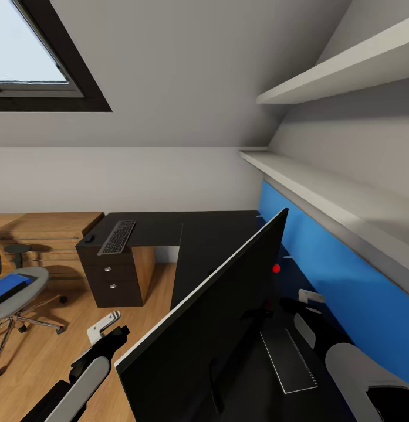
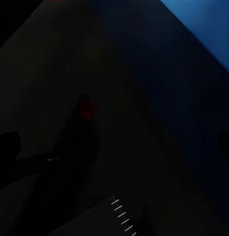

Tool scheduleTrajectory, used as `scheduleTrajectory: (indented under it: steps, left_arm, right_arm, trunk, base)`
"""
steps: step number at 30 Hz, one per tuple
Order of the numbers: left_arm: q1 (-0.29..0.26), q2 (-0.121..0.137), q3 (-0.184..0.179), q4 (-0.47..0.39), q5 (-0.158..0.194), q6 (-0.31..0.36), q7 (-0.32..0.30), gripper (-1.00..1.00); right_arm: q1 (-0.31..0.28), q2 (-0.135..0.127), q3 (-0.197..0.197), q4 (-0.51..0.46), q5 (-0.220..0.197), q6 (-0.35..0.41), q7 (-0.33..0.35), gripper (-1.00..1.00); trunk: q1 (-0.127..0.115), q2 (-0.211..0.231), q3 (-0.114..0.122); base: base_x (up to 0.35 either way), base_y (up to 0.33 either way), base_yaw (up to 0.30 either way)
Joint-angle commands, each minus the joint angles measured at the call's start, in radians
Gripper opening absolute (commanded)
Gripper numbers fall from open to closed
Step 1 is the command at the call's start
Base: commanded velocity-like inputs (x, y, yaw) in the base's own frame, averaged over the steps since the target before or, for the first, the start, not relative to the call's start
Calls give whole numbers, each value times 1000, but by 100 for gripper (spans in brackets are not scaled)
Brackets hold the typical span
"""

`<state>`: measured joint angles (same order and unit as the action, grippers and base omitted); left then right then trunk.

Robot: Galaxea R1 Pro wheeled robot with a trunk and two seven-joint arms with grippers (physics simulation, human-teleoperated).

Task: In the bedroom, organize the workspace by keeping the computer under the desk, ensuring the monitor is on the desk, placing the keyboard on the desk next to the monitor, placing the mouse on the desk next to the keyboard, moving the folder from the swivel chair onto the desk next to the mouse, stacking the notebook on top of the folder with the pen on top of the notebook, and positioning the swivel chair next to the desk.

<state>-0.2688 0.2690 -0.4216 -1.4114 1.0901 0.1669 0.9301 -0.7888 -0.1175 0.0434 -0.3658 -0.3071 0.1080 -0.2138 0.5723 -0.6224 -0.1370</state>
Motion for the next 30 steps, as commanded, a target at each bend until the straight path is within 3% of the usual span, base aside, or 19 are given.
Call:
scheduleTrajectory:
  steps: [1,30]
  left_arm:
    - [-1,1,-2,-1,2,5,6,100]
    - [-1,1,-2,-1,3,5,7,100]
  right_arm:
    - [-1,-1,5,-2,-4,7,-6,100]
    - [-1,-1,6,-2,-4,8,-7,100]
  trunk:
    - [0,-2,-2]
    - [0,-2,-2]
  base:
    - [0,0,0]
    - [0,0,0]
